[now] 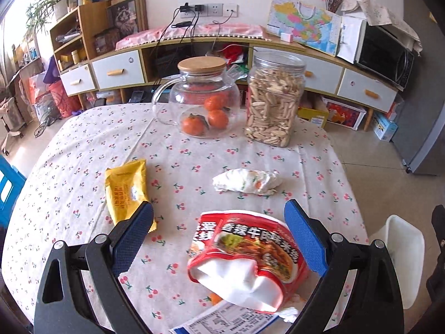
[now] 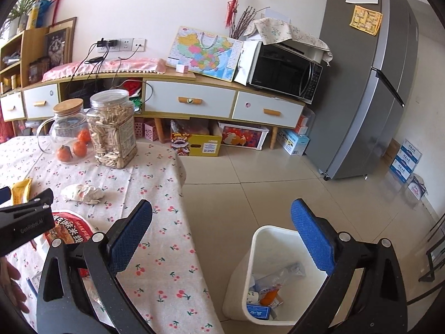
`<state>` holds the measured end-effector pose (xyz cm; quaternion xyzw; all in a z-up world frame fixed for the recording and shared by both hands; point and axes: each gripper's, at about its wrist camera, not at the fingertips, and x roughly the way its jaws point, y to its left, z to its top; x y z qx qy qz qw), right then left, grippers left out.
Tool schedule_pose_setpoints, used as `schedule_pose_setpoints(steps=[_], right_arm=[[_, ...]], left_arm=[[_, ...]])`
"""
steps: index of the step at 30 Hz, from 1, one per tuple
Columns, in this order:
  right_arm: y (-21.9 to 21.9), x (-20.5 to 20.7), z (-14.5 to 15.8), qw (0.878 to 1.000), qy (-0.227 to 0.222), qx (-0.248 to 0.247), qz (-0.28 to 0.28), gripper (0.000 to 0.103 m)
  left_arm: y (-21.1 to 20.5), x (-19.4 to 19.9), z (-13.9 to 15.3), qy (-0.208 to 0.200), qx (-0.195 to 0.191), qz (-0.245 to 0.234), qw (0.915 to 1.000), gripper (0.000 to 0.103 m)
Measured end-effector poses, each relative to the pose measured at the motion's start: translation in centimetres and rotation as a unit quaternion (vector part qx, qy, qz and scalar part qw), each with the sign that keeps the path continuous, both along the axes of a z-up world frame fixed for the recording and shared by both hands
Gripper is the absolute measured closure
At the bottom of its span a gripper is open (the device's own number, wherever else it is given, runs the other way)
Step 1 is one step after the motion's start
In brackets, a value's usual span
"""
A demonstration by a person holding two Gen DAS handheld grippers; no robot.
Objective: Collect trash
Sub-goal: 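Move both grippers back over the table, then grasp the yellow snack packet with the left gripper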
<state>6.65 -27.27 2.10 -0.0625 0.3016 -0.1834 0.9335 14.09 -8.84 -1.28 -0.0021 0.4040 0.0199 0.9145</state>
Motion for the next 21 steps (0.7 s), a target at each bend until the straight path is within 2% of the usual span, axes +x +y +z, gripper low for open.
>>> schedule_pose_setpoints(steps=[6, 12, 18, 21], right_arm=[[2.0, 0.8, -1.2, 0.999, 0.022, -0.005, 0.024, 0.007], [3.0, 2.2, -2.2, 0.996, 0.054, 0.044, 0.064, 0.007], [3.9, 3.6, -4.0, 0.982, 0.109, 0.111, 0.108, 0.007], [3.9, 4.3, -5.1, 0.968, 0.145, 0.166, 0.119, 0.007]], left_arm=[[5.8, 3.4, -1.8, 0.042, 0.014, 0.05, 0.9978, 0.011], [9.7, 6.2, -5.0, 0.106, 0.014, 0.075, 0.9914, 0.011], [12.4, 8.0, -8.3, 0.162, -0.018, 0.09, 0.9825, 0.011], [11.9, 8.0, -8.7, 0.146, 0.007, 0.057, 0.9876, 0.011]])
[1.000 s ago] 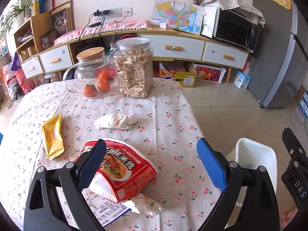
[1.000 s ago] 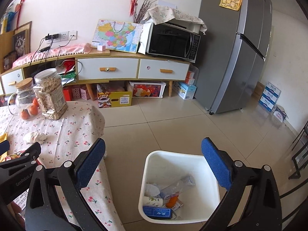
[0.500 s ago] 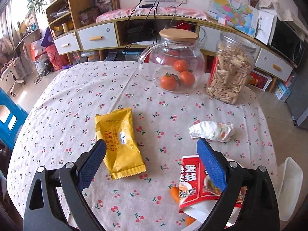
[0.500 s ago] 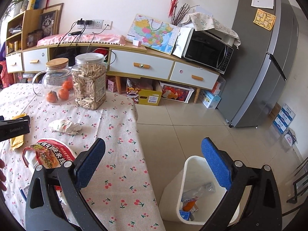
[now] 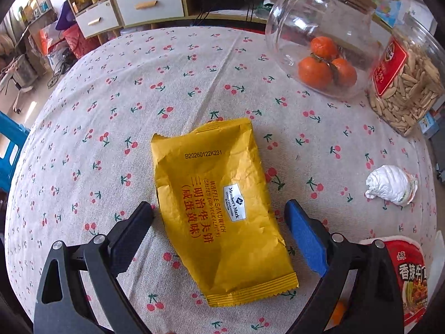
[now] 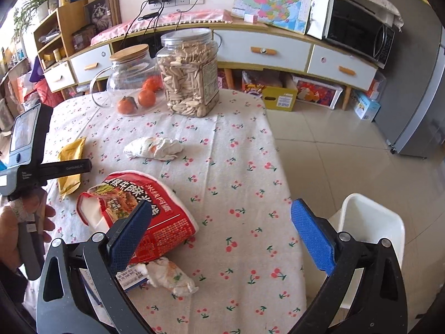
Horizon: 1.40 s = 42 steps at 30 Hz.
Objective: Collect trash
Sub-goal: 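Grasp the yellow snack packet with the left gripper, then grasp the crumpled white wrapper with the right gripper while the left holds the packet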
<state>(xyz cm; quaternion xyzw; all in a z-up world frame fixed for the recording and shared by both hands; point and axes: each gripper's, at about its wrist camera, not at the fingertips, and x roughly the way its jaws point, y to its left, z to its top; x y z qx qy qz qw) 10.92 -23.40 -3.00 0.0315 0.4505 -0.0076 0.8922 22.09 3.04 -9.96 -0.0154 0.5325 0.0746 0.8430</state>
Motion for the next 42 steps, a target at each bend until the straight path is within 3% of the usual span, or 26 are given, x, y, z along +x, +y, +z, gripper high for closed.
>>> schedule_pose_setpoints(steps=[3, 6, 7, 8, 13, 18, 23, 25, 29, 33, 34, 36, 39, 42], right_arm=[[-0.4, 0.5, -1.1, 0.997, 0.042, 0.063, 0.003, 0.007], [-0.6, 0.8, -1.9, 0.992, 0.069, 0.106, 0.006, 0.007], [-0.5, 0.9, -2.1, 0.991, 0.074, 0.114, 0.007, 0.007], [-0.5, 0.9, -2.2, 0.99, 0.078, 0.121, 0.007, 0.007], [-0.5, 1.4, -1.2, 0.989, 0.057, 0.133, 0.02, 0.007], [-0.1, 3.1, 0.3, 0.995, 0.015, 0.088, 0.05, 0.007], [1.2, 6.8, -0.2, 0.994, 0.02, 0.075, 0.071, 0.009], [2.4, 8.3, -0.7, 0.994, 0.028, 0.059, 0.09, 0.01], [5.8, 11.0, -2.2, 0.986, 0.054, -0.026, 0.158, 0.013], [7.2, 13.7, -3.6, 0.98, 0.087, -0.016, 0.18, 0.015], [7.5, 14.2, -4.2, 0.978, 0.1, -0.016, 0.181, 0.017], [8.2, 15.1, -5.5, 0.974, 0.123, -0.029, 0.186, 0.035], [8.5, 15.3, -5.8, 0.974, 0.117, -0.049, 0.188, 0.051], [7.8, 14.9, -5.0, 0.978, 0.113, -0.03, 0.172, 0.054]], left_arm=[[-0.7, -0.8, 0.0, -0.026, 0.015, -0.039, 0.9988, 0.017], [-1.7, -2.0, 0.3, -0.045, 0.037, -0.073, 0.9956, 0.036], [-2.1, -2.2, 0.4, -0.047, 0.039, -0.084, 0.9946, 0.048], [-2.6, -2.5, 0.6, -0.045, 0.039, -0.092, 0.994, 0.055], [-4.0, -4.7, 1.4, -0.045, 0.022, -0.117, 0.9919, 0.068], [-3.7, -9.2, 4.7, -0.053, -0.052, -0.112, 0.9909, 0.068], [-2.8, -13.7, 7.5, -0.088, -0.081, -0.126, 0.9848, 0.068], [-2.1, -14.7, 7.5, -0.092, -0.09, -0.12, 0.9844, 0.068], [-0.5, -13.9, 6.5, -0.077, -0.111, -0.093, 0.9865, 0.068], [-0.1, -13.3, 6.2, -0.062, -0.137, -0.088, 0.9847, 0.068], [-0.2, -13.2, 6.1, -0.061, -0.136, -0.089, 0.9848, 0.068], [-0.2, -13.1, 6.2, -0.062, -0.134, -0.09, 0.9849, 0.068], [0.2, -13.1, 6.4, -0.065, -0.139, -0.085, 0.9845, 0.068], [1.0, -13.1, 6.6, -0.07, -0.142, -0.074, 0.9846, 0.068]])
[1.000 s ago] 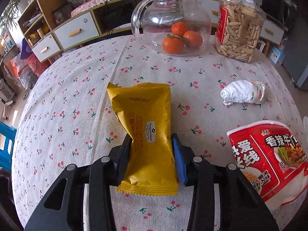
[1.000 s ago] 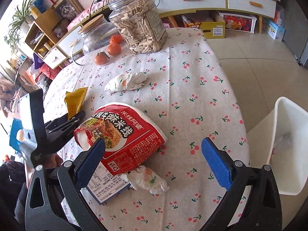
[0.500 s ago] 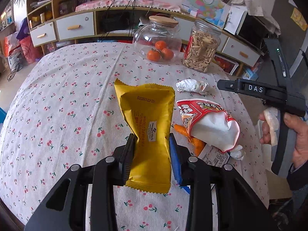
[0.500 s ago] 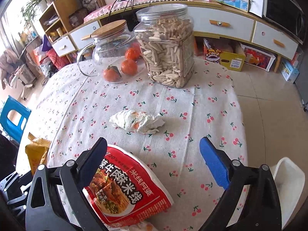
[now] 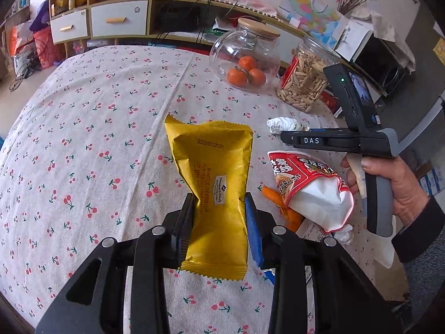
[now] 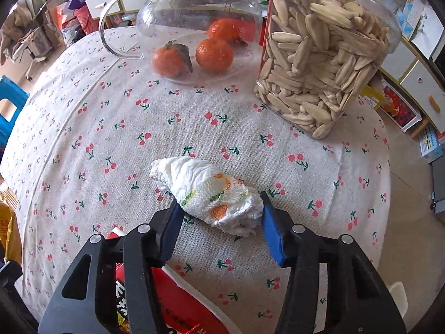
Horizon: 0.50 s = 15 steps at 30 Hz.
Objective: Collect trash
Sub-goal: 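Grasp the crumpled white wrapper with the right gripper while the left holds the packet, then lift the packet and wrapper and carry them to the white bin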
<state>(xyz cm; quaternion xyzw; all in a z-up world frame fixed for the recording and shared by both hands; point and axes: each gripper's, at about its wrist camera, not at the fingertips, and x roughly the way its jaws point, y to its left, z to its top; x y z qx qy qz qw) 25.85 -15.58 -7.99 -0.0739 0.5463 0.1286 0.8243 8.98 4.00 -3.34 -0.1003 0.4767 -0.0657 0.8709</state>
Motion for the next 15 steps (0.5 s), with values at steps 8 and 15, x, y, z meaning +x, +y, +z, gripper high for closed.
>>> schedule_pose_setpoints(steps=[8, 15], right_arm=[[-0.1, -4.1, 3.9, 0.998, -0.06, 0.017, -0.009, 0.055], [0.4, -8.7, 8.2, 0.992, -0.114, 0.054, -0.012, 0.055]], left_arm=[[0.7, -0.2, 0.8, -0.02, 0.003, 0.016, 0.9997, 0.068], [0.8, -0.9, 2.1, -0.046, 0.003, 0.023, 0.9987, 0.068]])
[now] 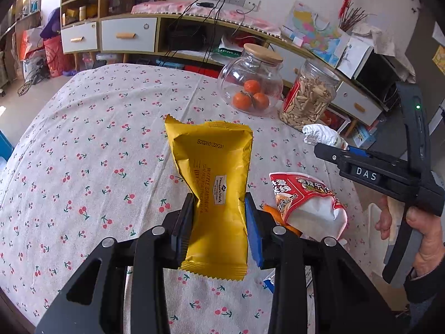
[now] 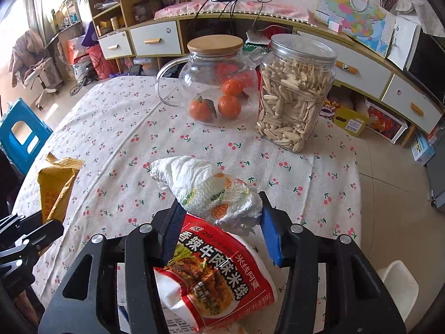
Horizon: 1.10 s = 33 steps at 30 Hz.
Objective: Collect trash
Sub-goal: 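Lift the packet and wrapper and carry them to the white bin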
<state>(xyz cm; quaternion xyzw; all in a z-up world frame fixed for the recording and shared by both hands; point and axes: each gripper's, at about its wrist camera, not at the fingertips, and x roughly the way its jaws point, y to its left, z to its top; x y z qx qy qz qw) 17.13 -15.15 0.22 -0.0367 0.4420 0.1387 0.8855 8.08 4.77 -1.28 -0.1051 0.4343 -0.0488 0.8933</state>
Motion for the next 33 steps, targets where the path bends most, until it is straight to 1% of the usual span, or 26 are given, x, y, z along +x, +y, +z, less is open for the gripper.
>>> schedule_pose_setpoints(steps=[5, 10, 15, 18, 21, 23, 25, 30, 33], right_arm=[[-0.1, -3.0, 1.8, 0.999, -0.032, 0.025, -0.019, 0.054], [-0.7, -6.3, 2.3, 0.996, -0.071, 0.024, -0.04, 0.054], [-1.5, -8.7, 2.5, 0.992, -0.1, 0.041, -0.066, 0.054], [-2.3, -10.2, 3.1, 0.986, -0.135, 0.046, -0.082, 0.054], [-3.1, -11.4, 3.5, 0.981, -0.165, 0.04, -0.097, 0.054], [-3.9, -11.9, 3.6, 0.978, -0.174, 0.036, -0.108, 0.053], [-4.9, -12.2, 3.6, 0.976, -0.18, 0.033, -0.118, 0.053], [-7.5, -13.2, 3.7, 0.97, -0.193, 0.03, -0.145, 0.053], [-9.1, -13.6, 3.8, 0.967, -0.196, 0.029, -0.163, 0.053]], left_arm=[[0.5, -0.6, 0.8, -0.024, -0.005, 0.014, 0.9996, 0.068], [0.5, -1.5, 1.7, -0.055, -0.006, 0.023, 0.9982, 0.068], [-0.7, -2.7, 2.2, -0.082, 0.022, 0.02, 0.9962, 0.068], [-1.6, -3.5, 2.8, -0.102, 0.032, 0.016, 0.9941, 0.068], [-2.9, -4.2, 3.5, -0.124, 0.041, 0.007, 0.9914, 0.068], [-3.7, -4.7, 3.7, -0.134, 0.043, 0.005, 0.9901, 0.068], [-4.5, -4.9, 3.7, -0.134, 0.035, 0.0, 0.9904, 0.068], [-7.1, -5.4, 3.9, -0.142, 0.035, -0.015, 0.9892, 0.068], [-8.6, -5.5, 3.9, -0.142, 0.027, -0.025, 0.9891, 0.068]])
